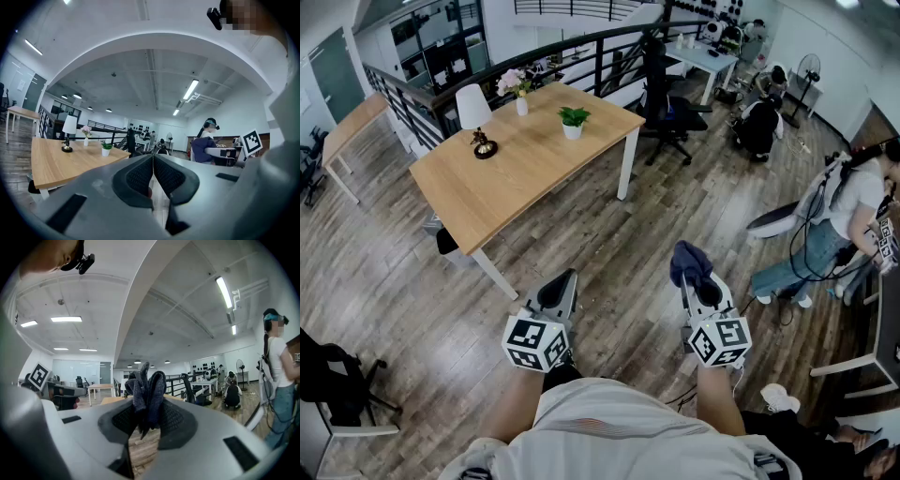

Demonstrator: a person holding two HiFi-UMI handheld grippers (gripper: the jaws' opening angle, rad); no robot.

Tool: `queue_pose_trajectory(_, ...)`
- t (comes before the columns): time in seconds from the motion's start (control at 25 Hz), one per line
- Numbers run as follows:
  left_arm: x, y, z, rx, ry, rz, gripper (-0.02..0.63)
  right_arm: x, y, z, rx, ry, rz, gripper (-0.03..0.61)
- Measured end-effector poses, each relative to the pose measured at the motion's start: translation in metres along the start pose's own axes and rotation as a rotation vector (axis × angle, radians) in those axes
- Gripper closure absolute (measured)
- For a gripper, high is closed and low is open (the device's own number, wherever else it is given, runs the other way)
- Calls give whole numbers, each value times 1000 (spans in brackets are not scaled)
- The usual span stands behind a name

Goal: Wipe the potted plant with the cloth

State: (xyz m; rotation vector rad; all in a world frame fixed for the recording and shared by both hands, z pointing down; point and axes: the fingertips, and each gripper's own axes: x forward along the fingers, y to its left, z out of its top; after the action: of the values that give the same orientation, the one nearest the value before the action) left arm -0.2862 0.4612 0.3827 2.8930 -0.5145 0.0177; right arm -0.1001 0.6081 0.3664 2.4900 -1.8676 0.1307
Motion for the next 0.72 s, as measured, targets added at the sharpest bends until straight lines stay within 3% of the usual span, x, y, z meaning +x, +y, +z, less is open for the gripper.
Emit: queue_pose_trajectory(0.72, 68, 95, 20, -23, 9, -37, 594, 108, 9, 15, -2, -15, 2, 429)
